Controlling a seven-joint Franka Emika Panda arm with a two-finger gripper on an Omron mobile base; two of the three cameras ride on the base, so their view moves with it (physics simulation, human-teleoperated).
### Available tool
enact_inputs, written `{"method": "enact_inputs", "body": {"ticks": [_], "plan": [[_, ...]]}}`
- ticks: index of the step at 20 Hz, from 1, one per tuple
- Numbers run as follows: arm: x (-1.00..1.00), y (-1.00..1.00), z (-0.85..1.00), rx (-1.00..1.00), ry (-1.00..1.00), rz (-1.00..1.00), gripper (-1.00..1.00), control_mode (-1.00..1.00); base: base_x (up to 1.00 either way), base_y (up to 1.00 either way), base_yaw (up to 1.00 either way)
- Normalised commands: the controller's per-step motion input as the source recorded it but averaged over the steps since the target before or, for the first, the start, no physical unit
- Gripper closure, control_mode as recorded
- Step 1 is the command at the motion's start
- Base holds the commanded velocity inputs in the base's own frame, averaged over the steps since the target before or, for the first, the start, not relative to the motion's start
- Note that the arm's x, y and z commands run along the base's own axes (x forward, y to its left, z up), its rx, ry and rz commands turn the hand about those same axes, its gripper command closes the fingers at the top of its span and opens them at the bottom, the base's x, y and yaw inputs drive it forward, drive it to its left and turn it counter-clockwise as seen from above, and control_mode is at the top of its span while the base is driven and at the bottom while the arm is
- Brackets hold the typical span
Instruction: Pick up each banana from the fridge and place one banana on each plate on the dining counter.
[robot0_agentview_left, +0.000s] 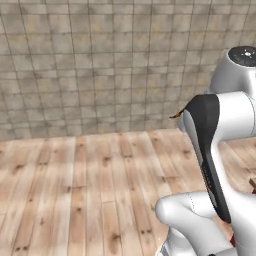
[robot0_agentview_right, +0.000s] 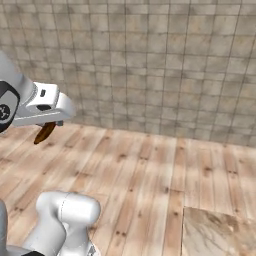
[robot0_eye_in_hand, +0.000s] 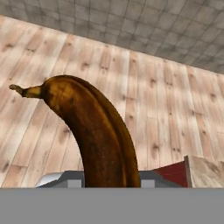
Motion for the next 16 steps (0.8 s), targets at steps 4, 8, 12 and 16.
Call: {"method": "enact_inputs", "body": {"ticks": [4, 8, 12, 16], "plan": [[0.00, 0.00, 0.00, 0.00, 0.00, 0.00, 1.00, 1.00, 1.00, 0.00, -0.35], [0.00, 0.00, 0.00, 0.00, 0.00, 0.00, 1.00, 1.00, 1.00, 0.00, -0.43], [0.00, 0.00, 0.00, 0.00, 0.00, 0.00, 1.00, 1.00, 1.00, 0.00, -0.47], [0.00, 0.00, 0.00, 0.00, 0.00, 0.00, 1.00, 1.00, 1.00, 0.00, -0.48]]}}
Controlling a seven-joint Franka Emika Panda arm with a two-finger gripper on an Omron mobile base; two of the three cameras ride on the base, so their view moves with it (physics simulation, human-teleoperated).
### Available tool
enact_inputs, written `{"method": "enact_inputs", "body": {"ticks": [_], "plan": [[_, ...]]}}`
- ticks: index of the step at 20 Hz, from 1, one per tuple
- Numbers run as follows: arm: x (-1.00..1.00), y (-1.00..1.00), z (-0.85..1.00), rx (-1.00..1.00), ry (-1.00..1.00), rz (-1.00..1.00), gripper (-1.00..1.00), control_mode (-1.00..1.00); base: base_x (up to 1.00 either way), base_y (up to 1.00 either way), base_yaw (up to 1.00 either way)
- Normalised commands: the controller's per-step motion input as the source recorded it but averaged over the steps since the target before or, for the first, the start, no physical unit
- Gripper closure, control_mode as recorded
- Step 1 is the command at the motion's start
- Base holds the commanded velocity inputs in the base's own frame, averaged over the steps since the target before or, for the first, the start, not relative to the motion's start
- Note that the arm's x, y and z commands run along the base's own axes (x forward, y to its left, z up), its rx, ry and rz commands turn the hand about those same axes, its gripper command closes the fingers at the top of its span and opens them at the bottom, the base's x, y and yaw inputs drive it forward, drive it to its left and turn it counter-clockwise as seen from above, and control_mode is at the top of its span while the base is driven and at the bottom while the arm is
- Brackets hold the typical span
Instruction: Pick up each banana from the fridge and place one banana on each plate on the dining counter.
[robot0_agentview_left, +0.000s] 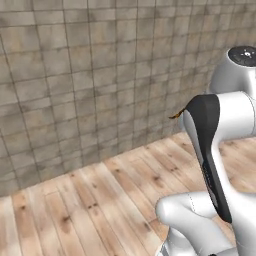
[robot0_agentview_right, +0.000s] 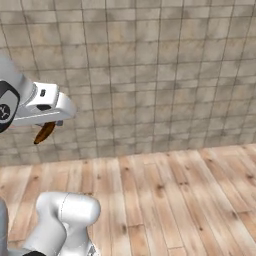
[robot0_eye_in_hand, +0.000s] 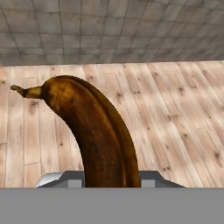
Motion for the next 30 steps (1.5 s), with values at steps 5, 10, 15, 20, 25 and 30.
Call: {"method": "enact_inputs", "body": {"ticks": [5, 10, 15, 20, 25, 30], "plan": [[0.00, 0.00, 0.00, 0.00, 0.00, 0.00, 1.00, 1.00, 1.00, 0.00, -0.51], [0.00, 0.00, 0.00, 0.00, 0.00, 0.00, 1.00, 1.00, 0.92, -0.01, -0.56], [0.00, 0.00, 0.00, 0.00, 0.00, 0.00, 1.00, 1.00, 0.89, -0.02, -0.57], [0.00, 0.00, 0.00, 0.00, 0.00, 0.00, 1.00, 1.00, 0.91, 0.00, -0.58], [0.00, 0.00, 0.00, 0.00, 0.00, 0.00, 1.00, 1.00, 0.89, -0.03, -0.61], [0.00, 0.00, 0.00, 0.00, 0.00, 0.00, 1.00, 1.00, 0.92, -0.04, -0.57]]}}
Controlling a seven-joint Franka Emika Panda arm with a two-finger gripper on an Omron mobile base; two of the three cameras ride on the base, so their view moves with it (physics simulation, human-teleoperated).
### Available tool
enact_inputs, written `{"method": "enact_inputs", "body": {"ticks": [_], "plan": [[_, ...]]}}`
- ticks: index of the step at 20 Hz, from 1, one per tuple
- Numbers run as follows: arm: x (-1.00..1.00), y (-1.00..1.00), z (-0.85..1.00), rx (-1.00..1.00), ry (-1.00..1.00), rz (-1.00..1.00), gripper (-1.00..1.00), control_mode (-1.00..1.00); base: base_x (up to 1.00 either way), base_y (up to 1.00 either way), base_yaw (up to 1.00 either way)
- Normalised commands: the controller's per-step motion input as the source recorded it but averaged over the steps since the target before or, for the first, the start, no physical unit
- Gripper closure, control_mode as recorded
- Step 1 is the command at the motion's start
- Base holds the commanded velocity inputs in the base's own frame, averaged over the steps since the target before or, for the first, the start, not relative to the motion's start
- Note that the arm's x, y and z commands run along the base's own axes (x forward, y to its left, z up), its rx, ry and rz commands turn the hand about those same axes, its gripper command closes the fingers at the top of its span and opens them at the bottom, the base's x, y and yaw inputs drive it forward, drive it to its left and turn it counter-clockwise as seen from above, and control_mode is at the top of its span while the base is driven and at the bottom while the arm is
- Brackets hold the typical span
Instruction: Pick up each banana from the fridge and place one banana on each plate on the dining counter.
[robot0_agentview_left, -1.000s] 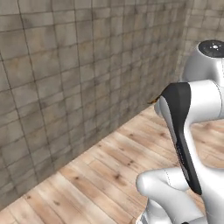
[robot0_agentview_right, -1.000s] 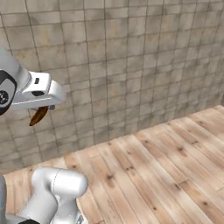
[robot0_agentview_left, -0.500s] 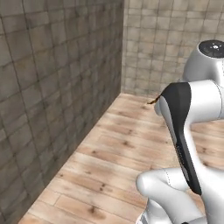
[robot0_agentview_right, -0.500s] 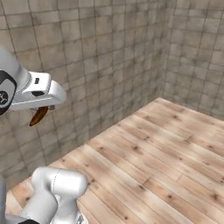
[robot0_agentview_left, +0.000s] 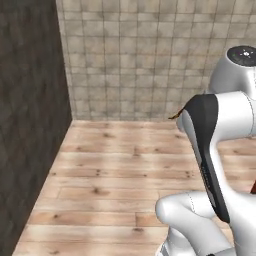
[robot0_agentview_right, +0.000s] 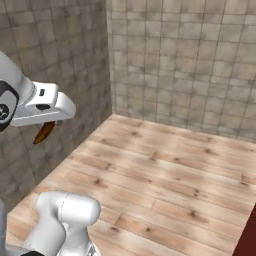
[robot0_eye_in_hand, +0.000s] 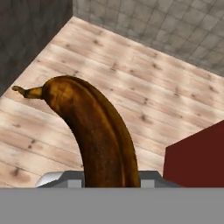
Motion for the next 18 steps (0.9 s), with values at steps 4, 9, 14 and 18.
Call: {"method": "enact_inputs", "body": {"ticks": [4, 9, 14, 18], "plan": [[0.00, 0.00, 0.00, 0.00, 0.00, 0.00, 1.00, 1.00, 0.99, -0.02, -0.55], [0.00, 0.00, 0.00, 0.00, 0.00, 0.00, 1.00, 1.00, 1.00, 0.00, -0.50], [0.00, 0.00, 0.00, 0.00, 0.00, 0.00, 1.00, 1.00, 1.00, 0.00, -0.48], [0.00, 0.00, 0.00, 0.00, 0.00, 0.00, 1.00, 1.00, 1.00, 0.00, -0.48]]}}
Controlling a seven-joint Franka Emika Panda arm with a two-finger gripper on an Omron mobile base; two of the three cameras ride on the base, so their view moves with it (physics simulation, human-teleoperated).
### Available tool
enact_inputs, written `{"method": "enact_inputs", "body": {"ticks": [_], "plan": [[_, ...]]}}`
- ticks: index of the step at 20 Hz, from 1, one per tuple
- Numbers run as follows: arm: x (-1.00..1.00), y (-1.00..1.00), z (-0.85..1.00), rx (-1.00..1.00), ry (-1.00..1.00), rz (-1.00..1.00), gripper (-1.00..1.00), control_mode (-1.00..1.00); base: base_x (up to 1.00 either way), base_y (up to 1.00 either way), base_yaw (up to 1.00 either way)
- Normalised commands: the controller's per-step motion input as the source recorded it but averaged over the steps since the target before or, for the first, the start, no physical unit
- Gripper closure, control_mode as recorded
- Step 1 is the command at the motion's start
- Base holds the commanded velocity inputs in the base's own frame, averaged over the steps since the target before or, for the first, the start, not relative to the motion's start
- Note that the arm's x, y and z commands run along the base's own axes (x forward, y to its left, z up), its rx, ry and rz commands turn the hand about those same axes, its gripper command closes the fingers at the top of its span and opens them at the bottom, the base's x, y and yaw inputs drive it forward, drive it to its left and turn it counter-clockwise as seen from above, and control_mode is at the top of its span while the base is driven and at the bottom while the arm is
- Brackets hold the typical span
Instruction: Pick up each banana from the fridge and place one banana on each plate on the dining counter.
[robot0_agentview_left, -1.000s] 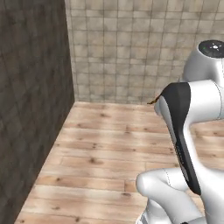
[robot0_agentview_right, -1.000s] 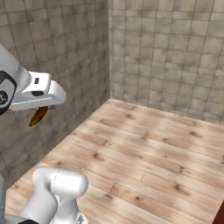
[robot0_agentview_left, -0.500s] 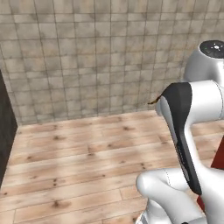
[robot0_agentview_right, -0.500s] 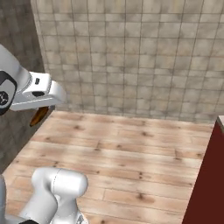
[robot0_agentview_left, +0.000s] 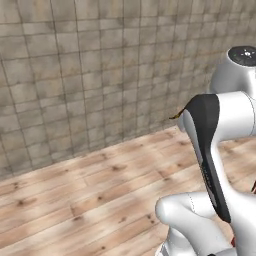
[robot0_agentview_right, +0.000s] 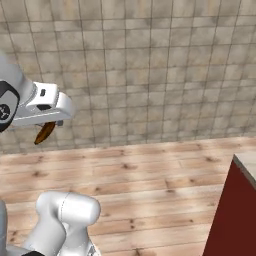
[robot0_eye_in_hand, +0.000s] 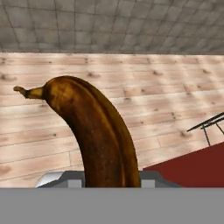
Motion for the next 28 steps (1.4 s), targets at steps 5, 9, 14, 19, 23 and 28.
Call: {"method": "enact_inputs", "body": {"ticks": [5, 9, 14, 19, 23, 28], "plan": [[0.00, 0.00, 0.00, 0.00, 0.00, 0.00, 1.00, 1.00, 1.00, 0.00, -0.50], [0.00, 0.00, 0.00, 0.00, 0.00, 0.00, 1.00, 1.00, 1.00, 0.00, -0.51], [0.00, 0.00, 0.00, 0.00, 0.00, 0.00, 1.00, 1.00, 1.00, 0.00, -0.51], [0.00, 0.00, 0.00, 0.00, 0.00, 0.00, 1.00, 1.00, 1.00, 0.00, -0.48], [0.00, 0.00, 0.00, 0.00, 0.00, 0.00, 1.00, 1.00, 1.00, 0.00, -0.44], [0.00, 0.00, 0.00, 0.00, 0.00, 0.00, 1.00, 1.00, 1.00, 0.00, -0.42]]}}
